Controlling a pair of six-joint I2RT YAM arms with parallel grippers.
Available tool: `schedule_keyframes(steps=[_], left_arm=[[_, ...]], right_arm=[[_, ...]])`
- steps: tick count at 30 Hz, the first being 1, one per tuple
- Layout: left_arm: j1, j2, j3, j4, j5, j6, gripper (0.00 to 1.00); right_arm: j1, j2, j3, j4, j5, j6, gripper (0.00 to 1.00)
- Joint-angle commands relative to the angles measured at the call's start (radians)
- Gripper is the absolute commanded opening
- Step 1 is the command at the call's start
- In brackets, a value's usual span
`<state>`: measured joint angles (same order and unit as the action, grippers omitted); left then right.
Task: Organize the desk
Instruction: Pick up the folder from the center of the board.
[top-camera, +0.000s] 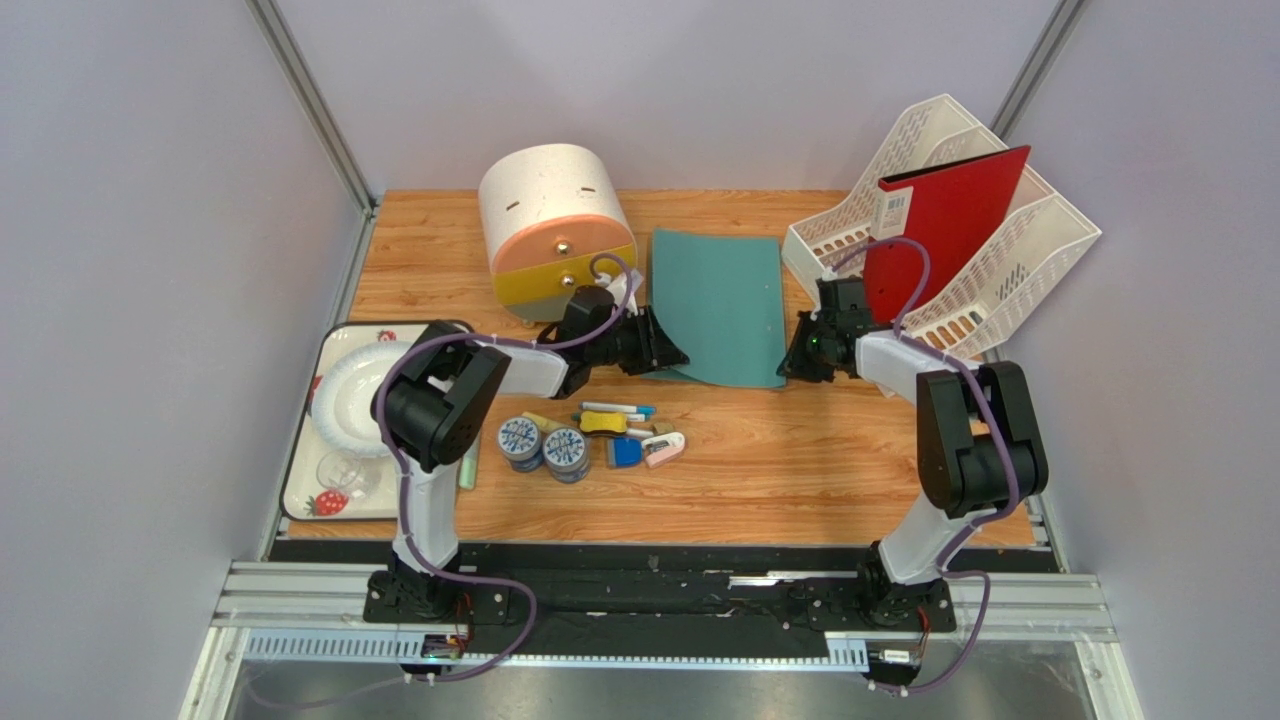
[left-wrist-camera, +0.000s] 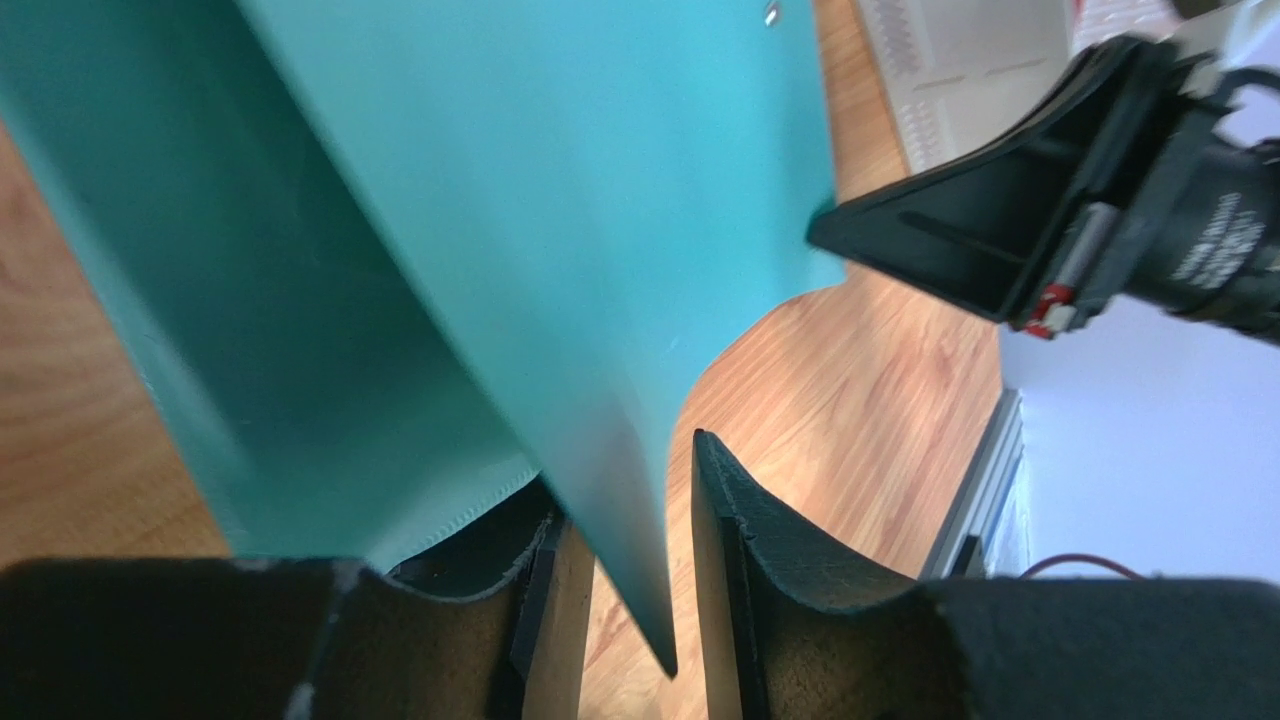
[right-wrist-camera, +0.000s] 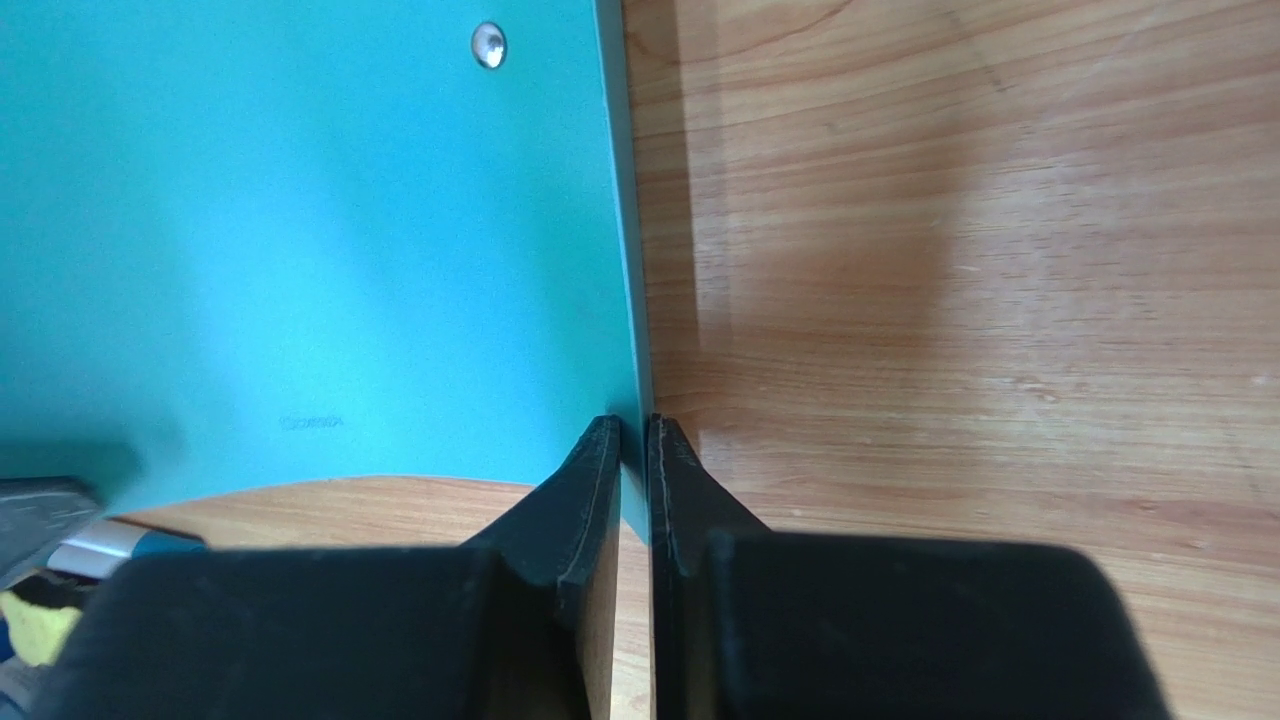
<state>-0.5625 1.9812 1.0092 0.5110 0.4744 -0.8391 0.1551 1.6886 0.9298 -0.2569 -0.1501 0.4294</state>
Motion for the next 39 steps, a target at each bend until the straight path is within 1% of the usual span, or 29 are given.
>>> schedule_keyframes(steps=[1,2,6,7,10,13,15,16,17,19,20,22,24,30,34,39], left_arm=[[-0.031,0.015,0.035,-0.025,0.029,0.018,0.36],[-0.031,0.013,0.037,-0.026,0.027,0.017,0.35],[-0.031,0.002,0.042,-0.051,0.021,0.028,0.22],[-0.031,-0.005,0.043,-0.052,0.024,0.032,0.13],[-0.033,-0.022,0.045,-0.052,0.024,0.037,0.0],[-0.034,-0.047,0.042,-0.051,0.02,0.04,0.0],[-0.036,-0.064,0.025,-0.031,0.018,0.035,0.0],[-0.036,-0.082,0.019,-0.023,0.013,0.029,0.0],[-0.034,-0.091,0.014,-0.02,0.012,0.028,0.0],[-0.036,-0.119,0.009,-0.016,0.013,0.025,0.0],[-0.036,-0.127,0.008,-0.006,0.015,0.021,0.0],[-0.036,-0.149,0.006,-0.006,0.018,0.017,0.0],[-0.036,-0.165,-0.001,-0.008,0.015,0.018,0.0],[-0.033,-0.216,-0.04,0.015,0.015,0.015,0.0],[-0.03,-0.232,-0.057,0.102,0.05,-0.017,0.0],[-0.028,-0.232,-0.055,0.167,0.078,-0.046,0.0]], right_arm=[[0.027,0.062,-0.046,-0.093,-0.046,-0.004,0.06],[0.026,0.062,-0.046,-0.094,-0.046,-0.006,0.06],[0.026,0.059,-0.042,-0.097,-0.043,-0.009,0.06],[0.027,0.057,-0.04,-0.1,-0.043,-0.009,0.06],[0.027,0.043,-0.042,-0.105,-0.042,-0.011,0.06],[0.026,-0.006,-0.054,-0.097,-0.055,-0.015,0.14],[0.026,-0.064,-0.059,-0.104,-0.059,-0.023,0.26],[0.027,-0.082,-0.063,-0.105,-0.059,-0.027,0.38],[0.027,-0.124,-0.066,-0.105,-0.059,-0.03,0.43],[0.027,-0.154,-0.068,-0.116,-0.057,-0.034,0.54],[0.026,-0.171,-0.068,-0.122,-0.054,-0.034,0.56],[0.023,-0.204,-0.069,-0.136,-0.042,-0.027,0.6],[0.017,-0.233,-0.08,-0.128,-0.049,-0.023,0.62],[-0.041,-0.285,-0.138,-0.052,-0.167,0.02,0.66],[-0.057,-0.283,-0.149,-0.036,-0.198,0.04,0.66],[-0.074,-0.303,-0.207,0.07,-0.256,0.101,0.67]])
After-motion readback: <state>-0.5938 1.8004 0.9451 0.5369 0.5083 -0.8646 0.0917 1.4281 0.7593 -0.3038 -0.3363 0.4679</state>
